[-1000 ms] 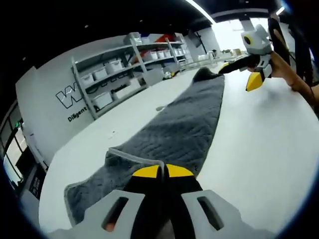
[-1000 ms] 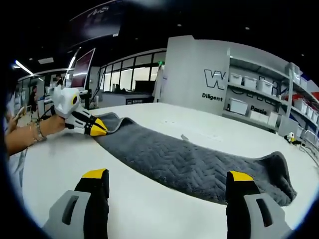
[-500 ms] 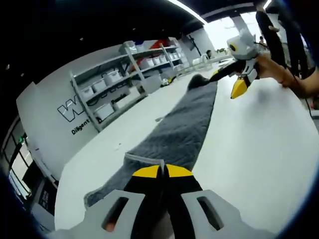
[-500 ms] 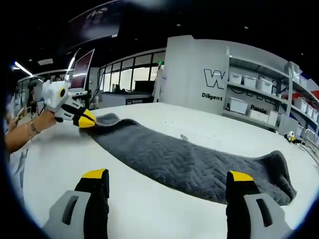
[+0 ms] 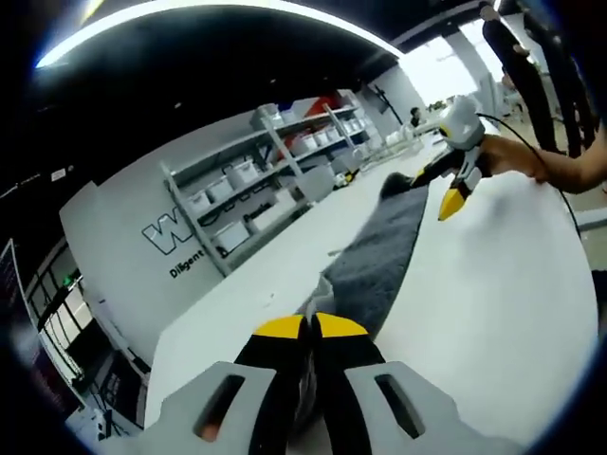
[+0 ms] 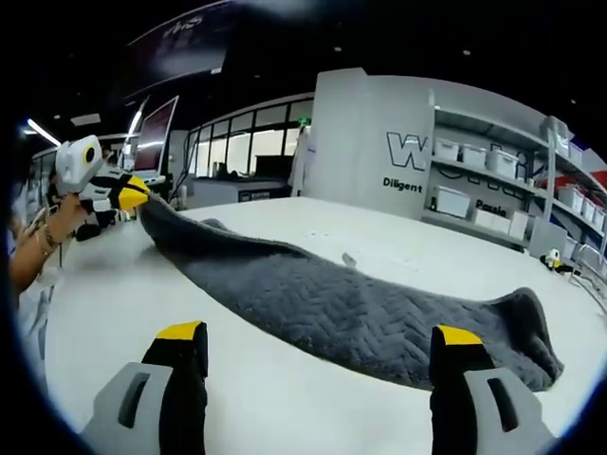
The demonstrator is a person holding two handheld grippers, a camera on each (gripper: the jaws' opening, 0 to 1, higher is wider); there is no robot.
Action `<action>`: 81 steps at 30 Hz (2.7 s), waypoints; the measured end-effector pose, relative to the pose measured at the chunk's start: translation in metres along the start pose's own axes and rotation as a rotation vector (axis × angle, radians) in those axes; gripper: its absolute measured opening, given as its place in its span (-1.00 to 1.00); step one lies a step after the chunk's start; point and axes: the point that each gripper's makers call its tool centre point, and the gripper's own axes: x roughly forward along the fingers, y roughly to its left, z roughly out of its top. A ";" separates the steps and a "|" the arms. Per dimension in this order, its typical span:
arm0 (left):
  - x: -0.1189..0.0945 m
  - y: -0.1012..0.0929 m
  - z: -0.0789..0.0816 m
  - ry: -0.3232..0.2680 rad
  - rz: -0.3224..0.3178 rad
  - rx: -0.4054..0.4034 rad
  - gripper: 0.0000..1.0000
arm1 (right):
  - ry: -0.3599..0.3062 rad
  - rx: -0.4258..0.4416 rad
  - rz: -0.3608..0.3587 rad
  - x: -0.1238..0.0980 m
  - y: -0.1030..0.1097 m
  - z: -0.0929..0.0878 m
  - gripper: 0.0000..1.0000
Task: Open the folded towel by lifting each exposed corner and separating the folded layers until the towel lies flat within the target outline without major curled edges
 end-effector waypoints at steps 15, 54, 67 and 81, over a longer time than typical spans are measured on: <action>-0.063 0.009 -0.025 -0.035 0.066 -0.092 -0.94 | -0.003 0.008 -0.005 -0.002 -0.004 0.000 0.98; -0.060 0.002 -0.125 0.179 0.084 -0.156 -0.94 | 0.046 -0.087 -0.129 -0.020 -0.098 0.005 0.70; -0.062 0.012 -0.131 0.180 0.106 -0.176 -0.94 | 0.152 -0.179 -0.298 -0.007 -0.172 -0.011 0.08; -0.061 0.009 -0.133 0.193 0.097 -0.170 -0.94 | 0.171 -0.295 -0.355 -0.003 -0.197 -0.015 -1.00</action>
